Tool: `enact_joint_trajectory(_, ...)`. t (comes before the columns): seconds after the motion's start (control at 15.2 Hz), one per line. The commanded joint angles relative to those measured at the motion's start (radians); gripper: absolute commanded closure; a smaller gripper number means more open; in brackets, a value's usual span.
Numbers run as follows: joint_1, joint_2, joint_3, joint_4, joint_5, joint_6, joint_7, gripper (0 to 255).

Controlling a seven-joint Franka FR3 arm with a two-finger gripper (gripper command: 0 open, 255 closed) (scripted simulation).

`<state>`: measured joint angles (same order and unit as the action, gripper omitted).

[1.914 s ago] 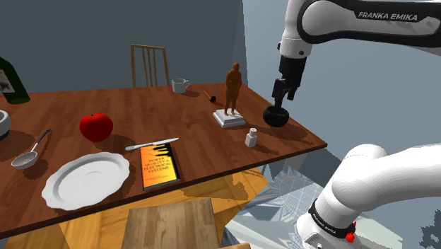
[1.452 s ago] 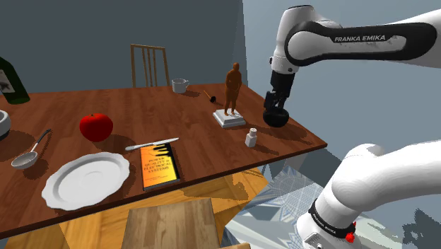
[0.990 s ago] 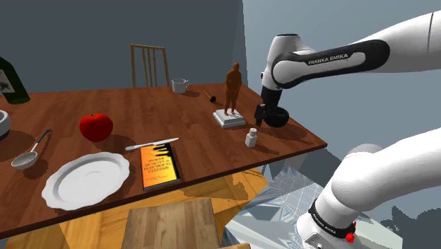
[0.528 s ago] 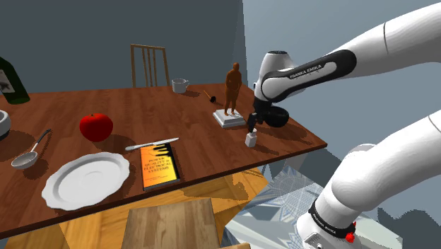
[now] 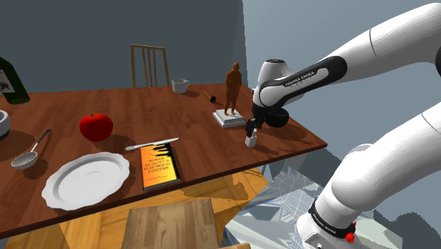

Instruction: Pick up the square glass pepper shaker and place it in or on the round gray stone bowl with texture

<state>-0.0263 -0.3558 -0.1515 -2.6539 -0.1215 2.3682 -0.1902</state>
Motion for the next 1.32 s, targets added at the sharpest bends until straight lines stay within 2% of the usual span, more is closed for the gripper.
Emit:
enact_joint_trajectory(0.0, 0.000, 0.002, 0.000, 0.000, 0.000, 0.002, 0.000, 0)
enact_joint_trajectory(0.2, 0.000, 0.002, 0.000, 0.000, 0.000, 0.001, 0.000, 0)
enact_joint_trajectory(0.26, 0.000, 0.002, 0.000, 0.000, 0.000, 0.001, 0.000, 255)
enact_joint_trajectory(0.86, 0.000, 0.002, 0.000, 0.000, 0.000, 0.002, 0.000, 255)
enact_joint_trajectory(1.25, 0.001, -0.052, 0.006, 0.044, 0.003, -0.095, -0.002, 255)
